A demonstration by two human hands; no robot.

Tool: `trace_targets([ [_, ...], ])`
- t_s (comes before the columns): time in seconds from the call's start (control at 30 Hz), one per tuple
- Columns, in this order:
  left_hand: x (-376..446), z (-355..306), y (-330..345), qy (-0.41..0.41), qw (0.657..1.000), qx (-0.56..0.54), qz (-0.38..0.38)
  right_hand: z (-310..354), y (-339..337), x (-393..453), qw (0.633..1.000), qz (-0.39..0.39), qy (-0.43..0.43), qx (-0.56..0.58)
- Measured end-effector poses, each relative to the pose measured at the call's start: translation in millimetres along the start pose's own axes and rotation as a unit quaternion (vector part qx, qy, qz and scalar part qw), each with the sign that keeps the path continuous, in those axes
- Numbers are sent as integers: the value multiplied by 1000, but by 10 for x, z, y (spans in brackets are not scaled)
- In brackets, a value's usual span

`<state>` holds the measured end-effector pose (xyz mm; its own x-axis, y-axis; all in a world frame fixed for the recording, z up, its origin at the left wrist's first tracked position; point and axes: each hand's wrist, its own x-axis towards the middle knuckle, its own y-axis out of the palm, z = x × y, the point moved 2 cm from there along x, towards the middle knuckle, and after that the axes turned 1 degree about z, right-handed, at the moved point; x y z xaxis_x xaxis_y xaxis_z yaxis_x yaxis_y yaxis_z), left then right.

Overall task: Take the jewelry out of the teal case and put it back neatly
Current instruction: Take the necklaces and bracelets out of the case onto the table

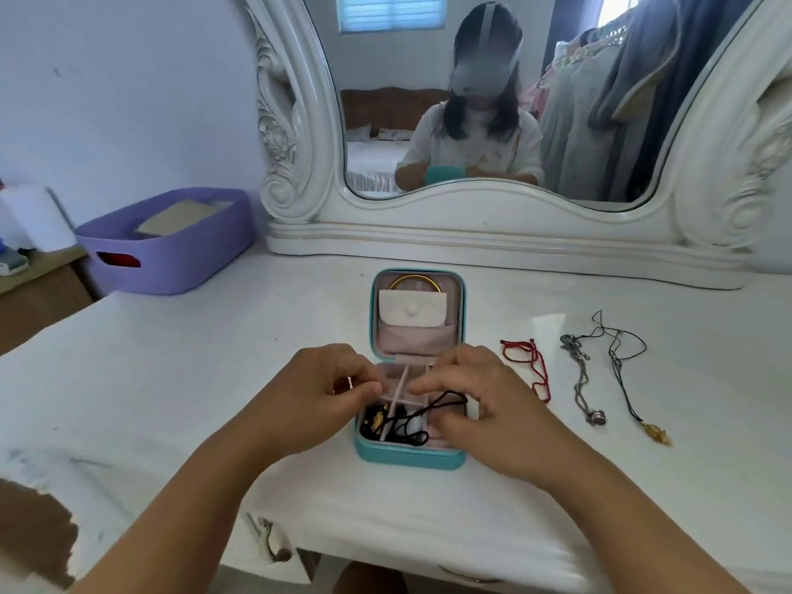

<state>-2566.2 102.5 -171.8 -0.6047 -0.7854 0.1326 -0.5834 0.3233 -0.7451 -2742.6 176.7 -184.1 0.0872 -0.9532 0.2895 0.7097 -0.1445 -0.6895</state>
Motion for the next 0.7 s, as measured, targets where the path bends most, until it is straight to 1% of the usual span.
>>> trace_targets([
  [0.1, -46, 61, 28, 2, 1000, -17, 7, 8, 66, 48, 999, 28, -7, -26],
  [0.17, -54, 90, 41, -3, 1000, -27, 10, 5, 56, 65, 999, 14, -5, -37],
  [0.23, -57, 101, 47, 1, 999, -29, 15, 14, 27, 72, 1000, -6, 2, -25],
  [0.33, -69, 93, 50, 8, 999, -32, 24, 65, -48, 74, 997, -52, 33, 42],
  [0.4, -75, 85, 55, 11, 999, -29, 19, 105, -82, 88, 989, -75, 61, 115],
  [0.47, -73, 58, 55, 12, 999, -37, 5, 148, -100, 106, 967, -80, 77, 228],
  [0.53, -70, 24, 49, 15, 998, -59, -5, 195, -122, 130, 948, -85, 76, 296],
  [0.6, -76, 2, 55, 14, 998, -59, -9, 230, -143, 156, 942, -98, 73, 311],
  [0.7, -92, -16, 61, -25, 999, 14, -20, 197, -150, 183, 943, -127, 95, 293],
])
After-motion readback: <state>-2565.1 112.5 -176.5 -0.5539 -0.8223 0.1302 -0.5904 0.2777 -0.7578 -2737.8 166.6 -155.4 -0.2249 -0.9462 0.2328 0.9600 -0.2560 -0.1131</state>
